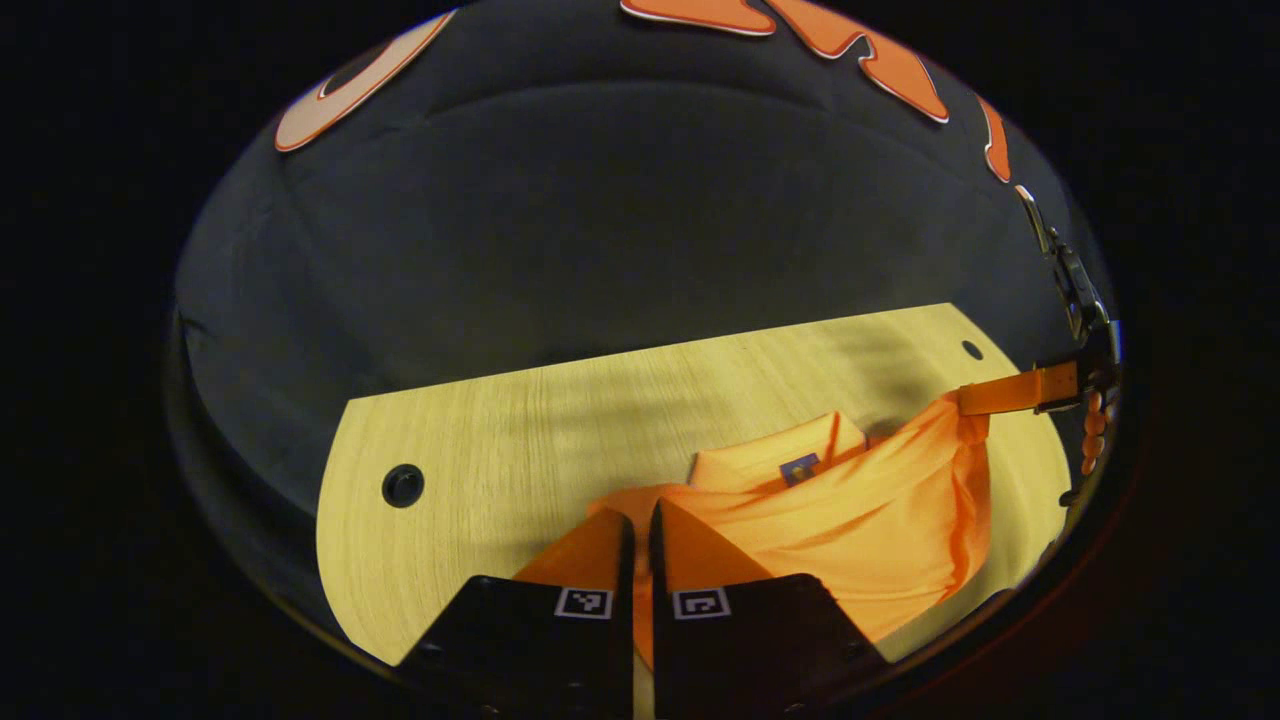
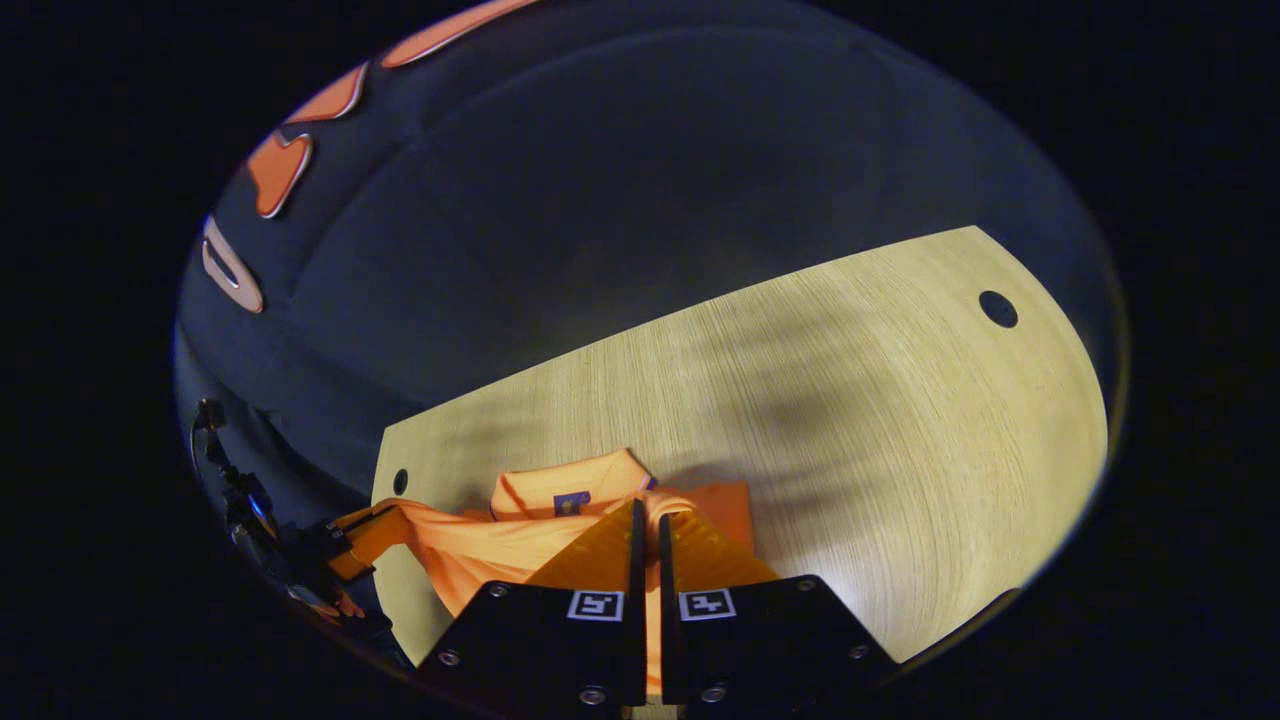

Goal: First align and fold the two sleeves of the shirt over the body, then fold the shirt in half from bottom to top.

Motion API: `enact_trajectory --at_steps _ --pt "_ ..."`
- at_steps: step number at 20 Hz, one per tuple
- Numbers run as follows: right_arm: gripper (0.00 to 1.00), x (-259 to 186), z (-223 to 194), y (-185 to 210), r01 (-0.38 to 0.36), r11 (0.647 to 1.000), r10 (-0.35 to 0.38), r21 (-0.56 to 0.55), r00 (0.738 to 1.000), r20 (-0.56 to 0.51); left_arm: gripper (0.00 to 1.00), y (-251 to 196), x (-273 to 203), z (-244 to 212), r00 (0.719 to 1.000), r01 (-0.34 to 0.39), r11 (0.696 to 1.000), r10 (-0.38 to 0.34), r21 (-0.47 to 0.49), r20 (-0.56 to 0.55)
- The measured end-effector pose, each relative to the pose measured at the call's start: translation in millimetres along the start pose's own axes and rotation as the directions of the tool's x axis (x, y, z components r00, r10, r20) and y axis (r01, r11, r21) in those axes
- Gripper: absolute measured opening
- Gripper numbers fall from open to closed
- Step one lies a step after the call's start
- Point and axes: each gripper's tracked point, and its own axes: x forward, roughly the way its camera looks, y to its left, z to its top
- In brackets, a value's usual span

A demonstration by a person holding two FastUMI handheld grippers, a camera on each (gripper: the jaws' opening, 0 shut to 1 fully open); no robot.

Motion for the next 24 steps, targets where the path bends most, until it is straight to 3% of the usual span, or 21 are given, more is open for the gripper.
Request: enact_trajectory --at_steps 1,2,4,5,6,8,12,13,18,20,24 --pt "0.09 3 3 -3 0.002 1.0 -0.002 0.019 1.0 0.005 0.15 4 1 7 0.999 -0.025 1.0 0.025 0.007 0.025" --pt "0.24 6 5 -6 0.014 1.0 -0.015 0.02 1.0 0.019 0.36 8 -3 15 0.998 -0.041 0.999 0.04 0.01 0.051" --pt "0.66 -7 15 -11 0.034 0.998 -0.031 -0.043 0.996 0.084 0.79 12 -18 29 0.993 -0.067 0.998 0.066 0.013 0.101" --pt "0.73 -18 23 -11 0.044 0.995 -0.033 -0.087 0.991 0.129 1.0 13 -27 37 0.989 -0.074 0.997 0.072 0.013 0.131" --pt "0.89 -32 27 -9 0.06 0.991 -0.039 -0.121 0.985 0.167 1.0 15 -38 45 0.983 -0.084 0.996 0.081 0.011 0.162" --pt "0.99 -61 38 2 0.095 0.98 -0.05 -0.175 0.967 0.249 1.0 15 -63 62 0.972 -0.096 0.995 0.092 0.006 0.215" --pt "0.98 -132 49 34 0.149 0.952 -0.02 -0.267 0.902 0.43 0.96 4 -126 91 0.938 -0.062 0.996 0.078 -0.057 0.338" --pt "0.98 -151 49 40 0.172 0.943 -0.018 -0.286 0.881 0.473 1.0 2 -145 98 0.925 -0.052 0.996 0.075 -0.071 0.372" --pt "0.98 -238 32 69 0.225 0.922 0.027 -0.316 0.775 0.631 0.99 -10 -238 116 0.835 -0.011 0.998 0.044 -0.064 0.548" --pt "0.98 -277 24 77 0.239 0.915 0.051 -0.326 0.732 0.679 0.99 -17 -262 110 0.818 -0.006 0.999 0.033 -0.048 0.574" --pt "0.98 -314 6 79 0.251 0.907 0.075 -0.339 0.695 0.715 0.99 -47 -312 93 0.782 0.01 0.999 0.021 -0.046 0.623"
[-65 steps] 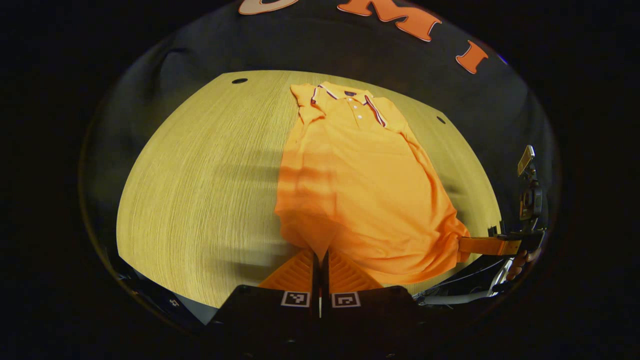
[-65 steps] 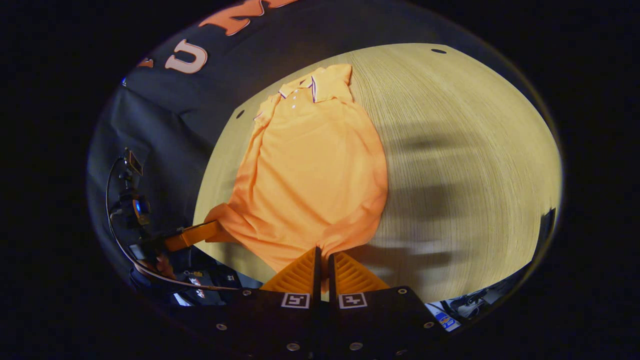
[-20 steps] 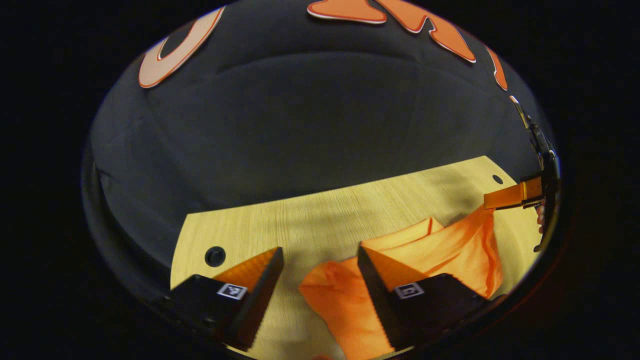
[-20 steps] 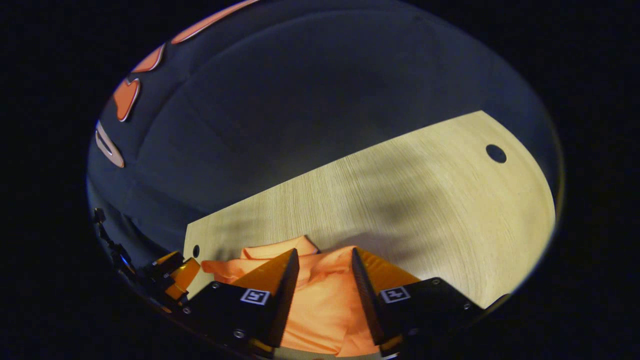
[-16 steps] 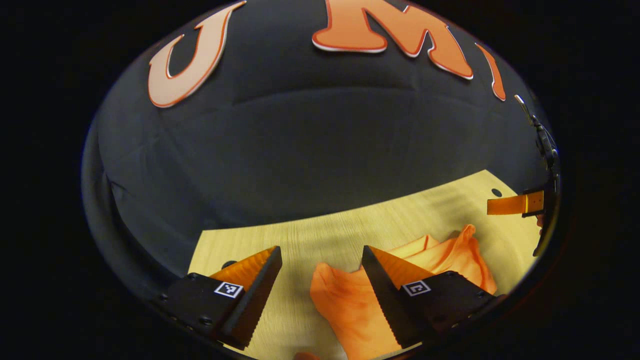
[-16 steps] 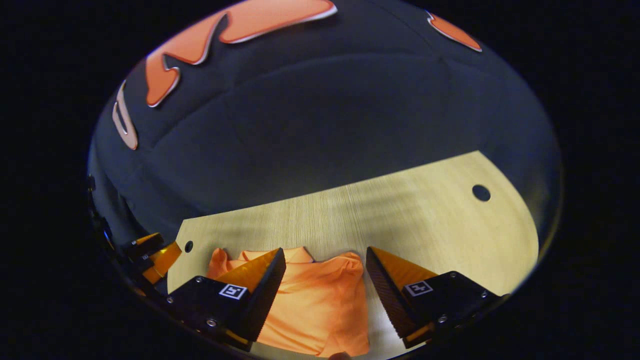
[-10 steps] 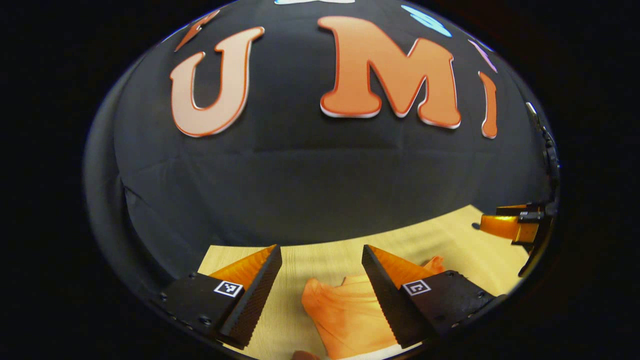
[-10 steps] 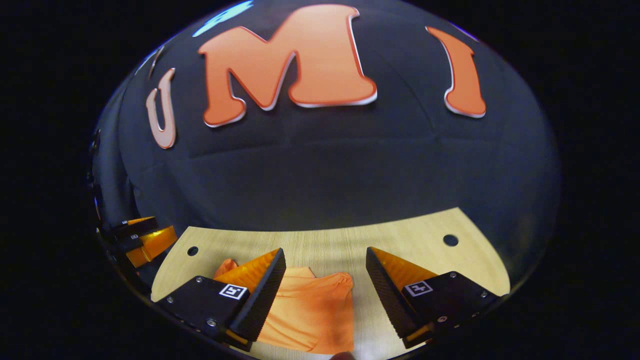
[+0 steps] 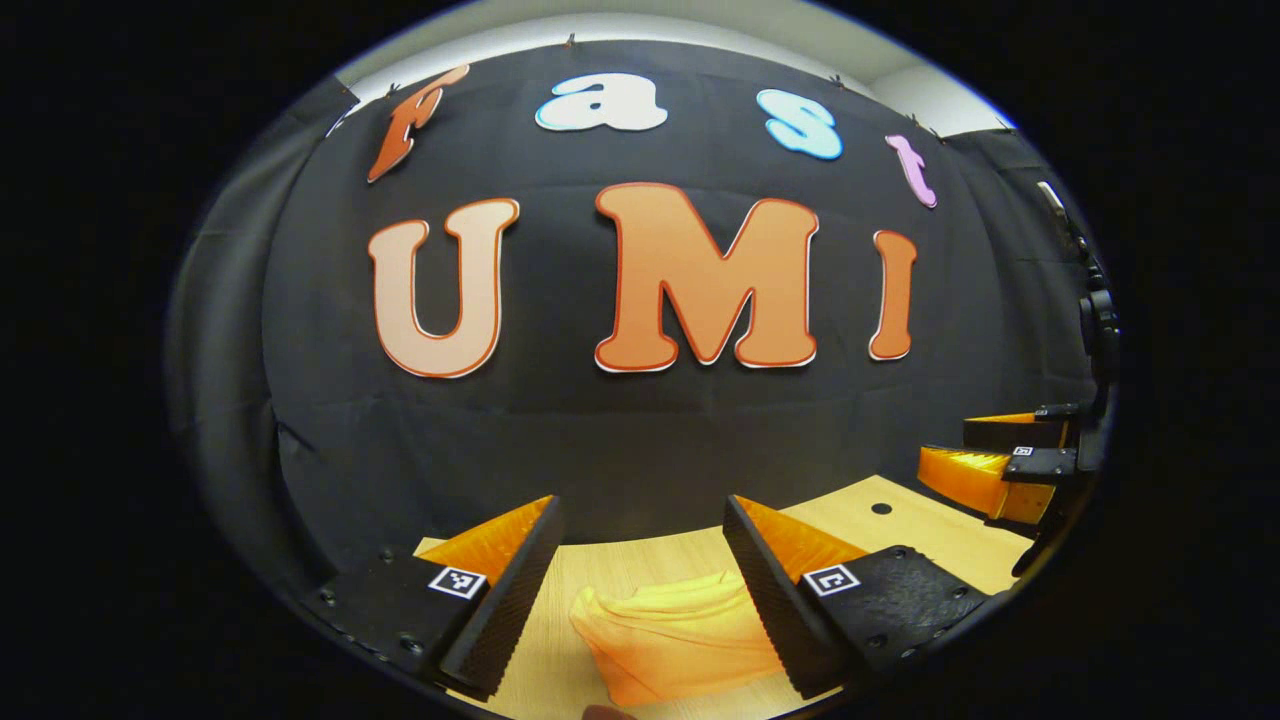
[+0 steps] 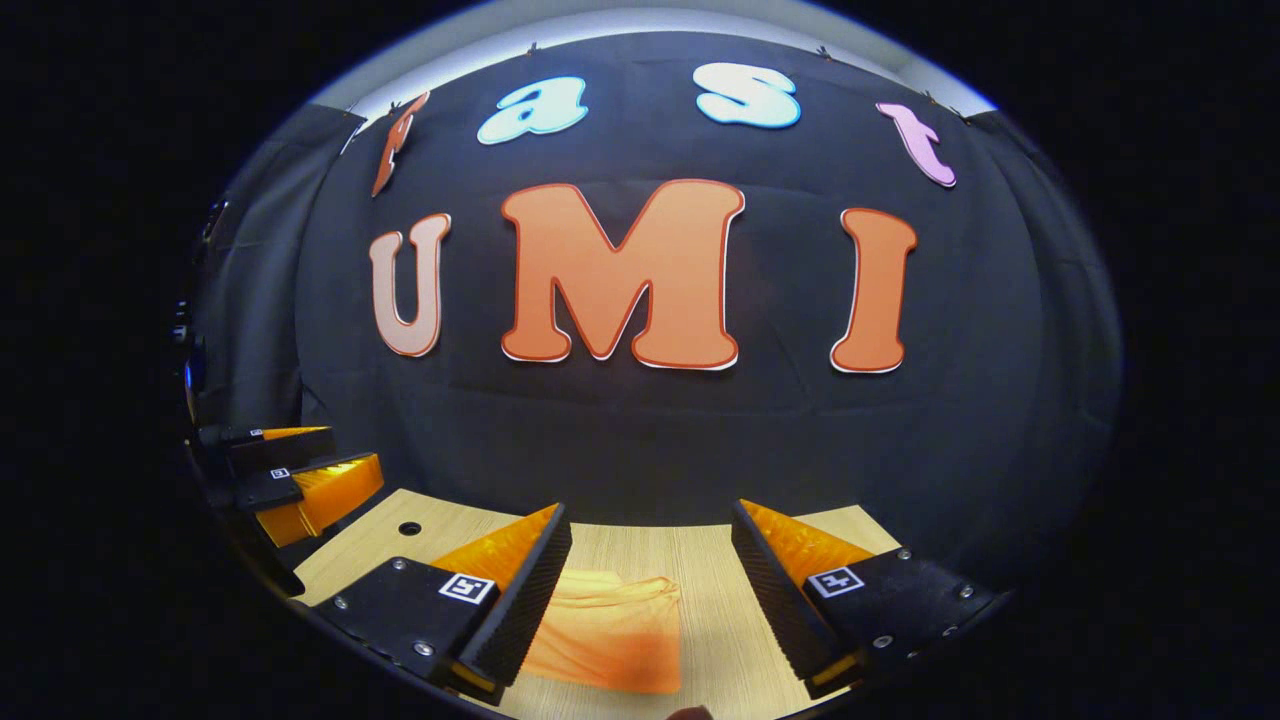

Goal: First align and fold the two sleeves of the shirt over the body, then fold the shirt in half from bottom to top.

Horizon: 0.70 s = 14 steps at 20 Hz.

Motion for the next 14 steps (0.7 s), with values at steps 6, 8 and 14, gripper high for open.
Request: enact_trajectory --at_steps 6,8,14 --pt "0.98 -69 7 -12 -0.066 0.998 0.066 -0.01 0.994 0.091 0.99 -46 -90 15 0.995 -0.055 0.998 0.054 0.014 0.085" --pt "0.98 -92 8 -9 -0.103 0.994 0.105 -0.019 0.987 0.125 0.99 -64 -116 13 0.993 -0.071 0.997 0.068 0.029 0.1" --pt "0.98 -141 -6 -16 -0.167 0.986 0.168 -0.017 0.977 0.131 1.0 -94 -178 3 0.984 -0.125 0.992 0.124 0.003 0.125"
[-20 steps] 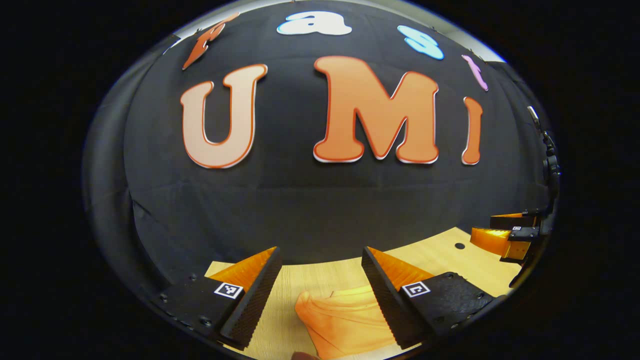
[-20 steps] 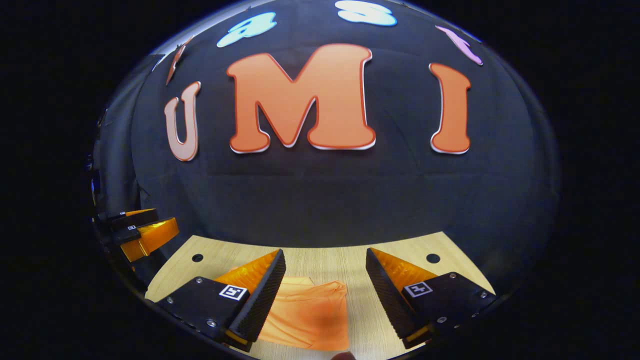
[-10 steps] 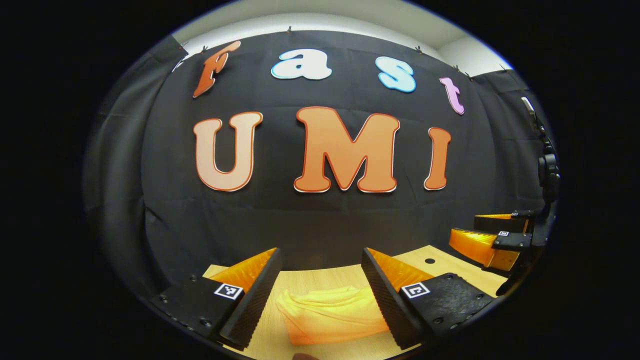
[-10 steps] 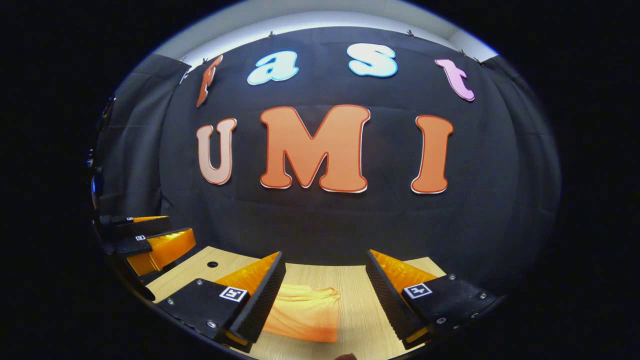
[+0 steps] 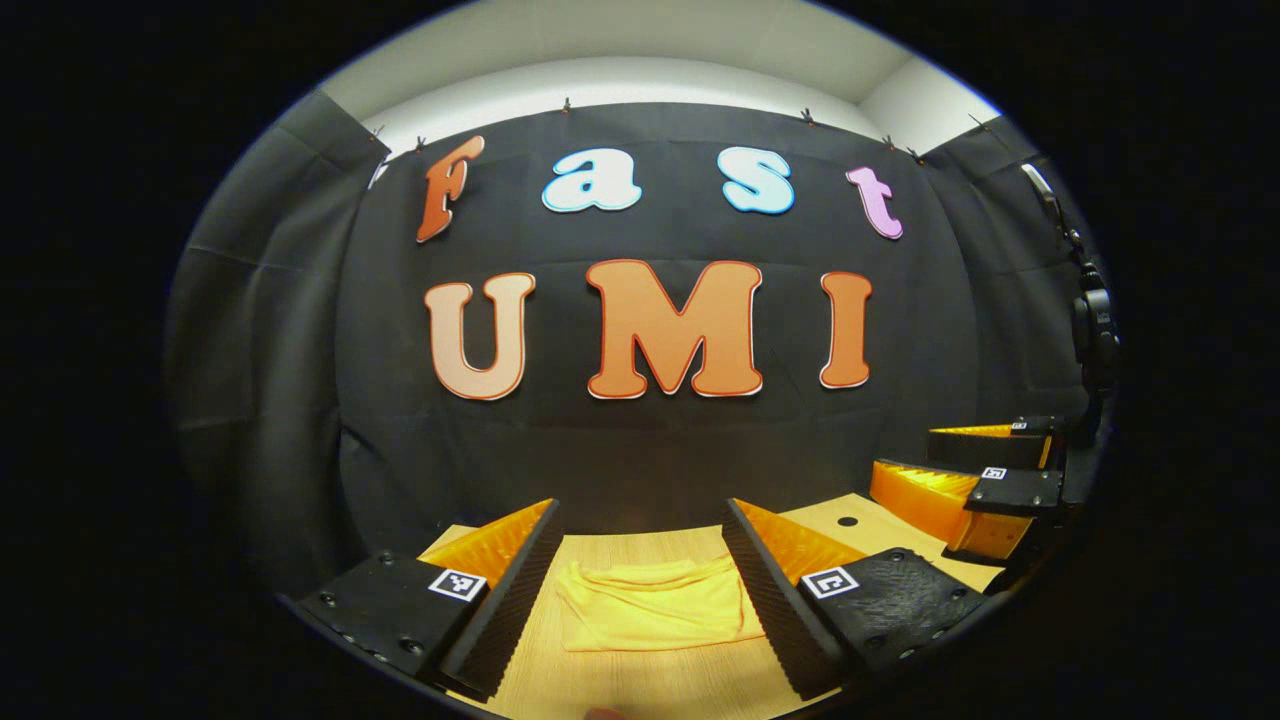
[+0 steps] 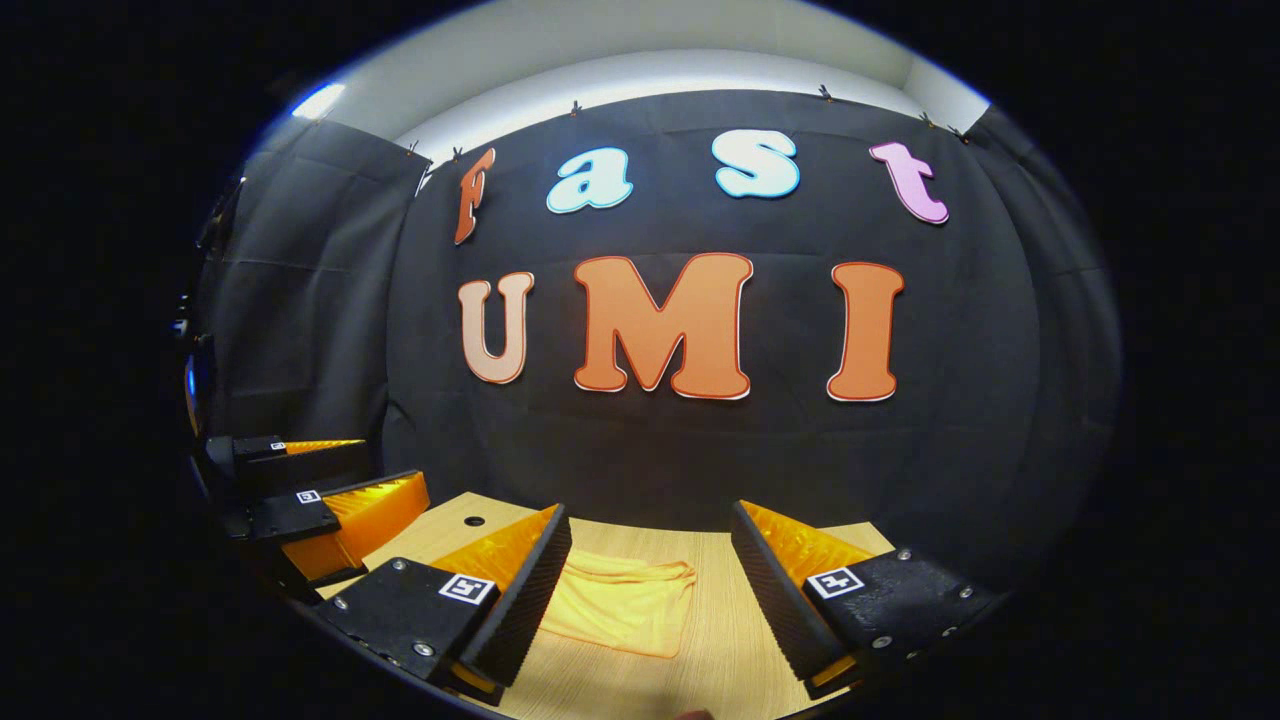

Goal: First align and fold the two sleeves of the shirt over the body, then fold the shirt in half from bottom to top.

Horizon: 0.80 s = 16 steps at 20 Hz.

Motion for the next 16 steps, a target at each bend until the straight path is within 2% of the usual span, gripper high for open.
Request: enact_trajectory --at_steps 4,7,9,13,15,16 --pt "0.98 -23 -3 -6 -0.017 1.0 0.017 -0.002 1.0 0.021 1.0 -8 -29 -9 0.999 -0.036 0.999 0.035 0.034 0.003" --pt "0.98 -35 -10 -12 -0.016 1.0 0.015 0.01 1.0 0.012 1.0 -27 -44 -7 1.0 -0.001 1.0 0.001 0.008 0.016" --pt "0.98 -42 -14 -11 -0.027 0.999 0.027 0.018 1.0 0.005 1.0 -24 -53 -5 0.999 -0.027 0.999 0.026 0.02 0.036" --pt "0.98 -50 -25 -11 -0.043 0.999 0.044 0.023 0.999 -0.024 1.0 -31 -60 -6 0.999 -0.034 0.999 0.033 0.037 0.034" --pt "0.98 -53 -31 -9 -0.047 0.999 0.048 0.025 0.998 -0.047 0.96 -34 -65 -10 0.999 -0.038 0.998 0.036 0.045 0.028" --pt "0.98 -53 -31 -7 -0.054 0.998 0.055 0.026 0.997 -0.048 1.0 -35 -66 -13 0.999 -0.039 0.998 0.038 0.045 0.024"
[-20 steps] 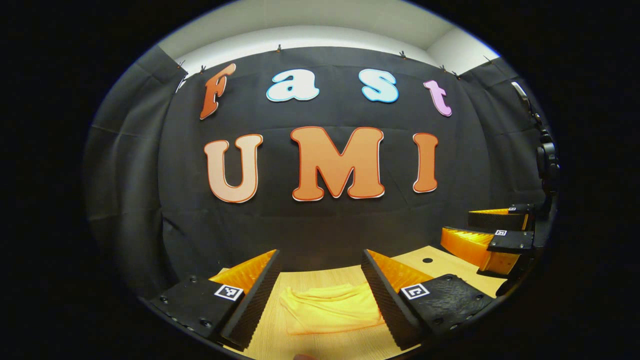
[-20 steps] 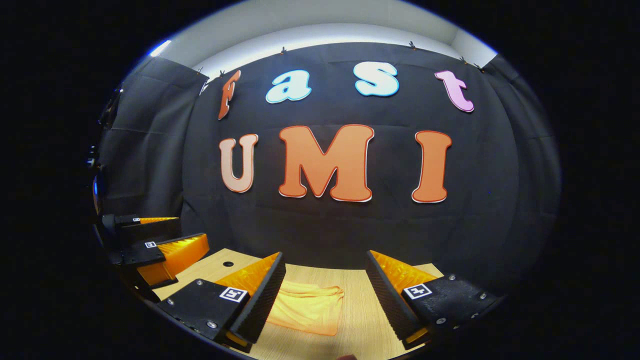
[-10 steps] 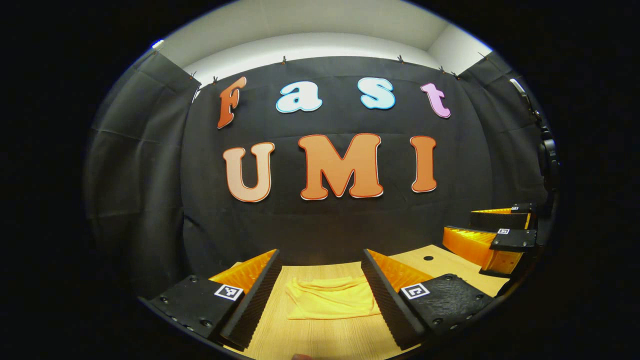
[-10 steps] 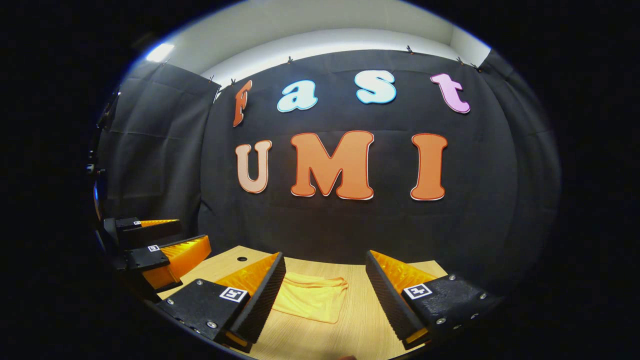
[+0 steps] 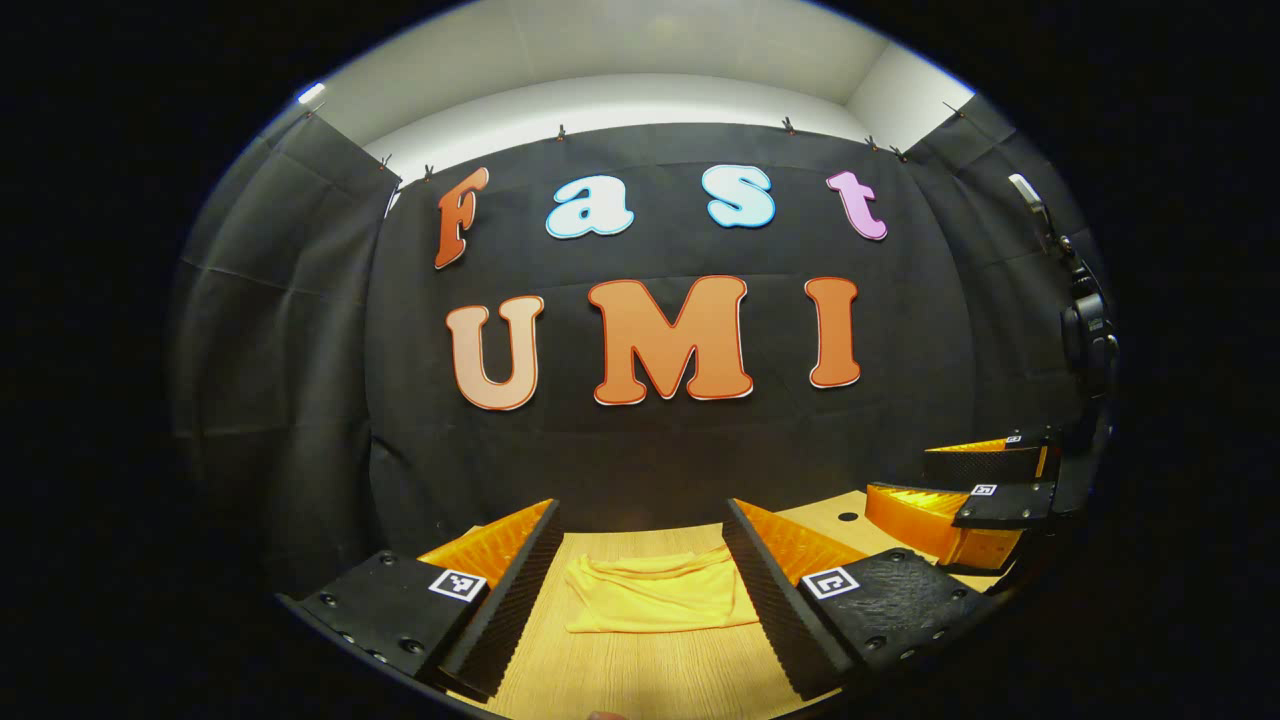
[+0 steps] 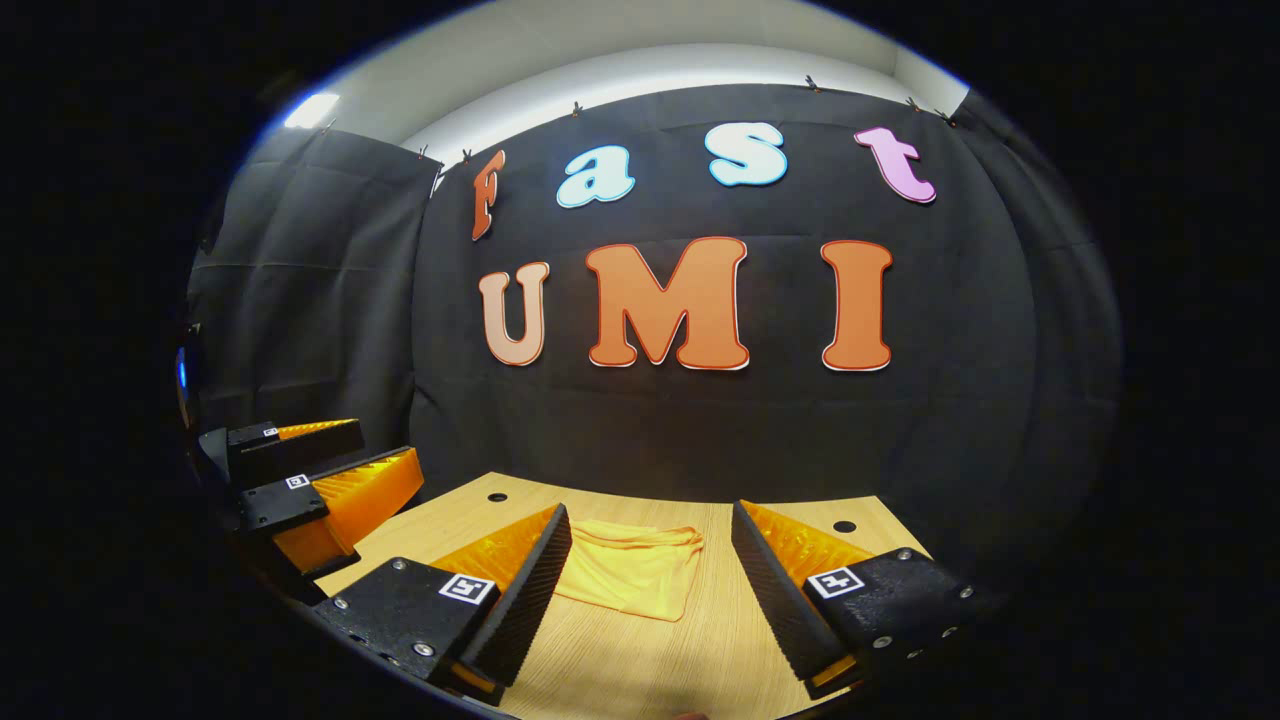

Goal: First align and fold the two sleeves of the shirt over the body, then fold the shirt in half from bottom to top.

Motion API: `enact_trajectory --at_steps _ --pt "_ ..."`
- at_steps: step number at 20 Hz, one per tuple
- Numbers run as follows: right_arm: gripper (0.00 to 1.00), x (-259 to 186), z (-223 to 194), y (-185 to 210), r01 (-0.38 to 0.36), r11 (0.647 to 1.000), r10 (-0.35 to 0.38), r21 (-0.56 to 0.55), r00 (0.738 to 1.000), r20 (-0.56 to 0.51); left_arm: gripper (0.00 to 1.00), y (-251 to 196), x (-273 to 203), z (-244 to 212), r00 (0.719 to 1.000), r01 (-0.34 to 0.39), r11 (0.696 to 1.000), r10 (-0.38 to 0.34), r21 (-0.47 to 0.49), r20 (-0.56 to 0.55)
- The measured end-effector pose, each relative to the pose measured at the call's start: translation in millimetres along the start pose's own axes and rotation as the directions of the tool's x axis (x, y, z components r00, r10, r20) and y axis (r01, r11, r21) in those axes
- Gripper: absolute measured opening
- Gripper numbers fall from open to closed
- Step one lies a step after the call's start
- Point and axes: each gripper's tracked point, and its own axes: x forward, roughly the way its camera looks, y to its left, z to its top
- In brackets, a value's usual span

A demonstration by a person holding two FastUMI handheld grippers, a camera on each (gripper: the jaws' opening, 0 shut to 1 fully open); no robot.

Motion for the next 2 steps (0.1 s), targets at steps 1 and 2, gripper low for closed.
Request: enact_trajectory --at_steps 1,2 --pt "0.98 0.5 0.1 1.9 -0.007 1.0 0.007 -0.003 1.0 -0.001 1.0 -1.0 -2.2 -1.7 1.0 -0.001 1.0 0.001 0.001 -0.002" --pt "0.98 0.4 -0.7 2.7 -0.009 1.0 0.009 -0.007 1.0 -0.001 1.0 -0.1 -2.4 -1.6 1.0 -0.005 1.0 0.005 0.004 -0.003"
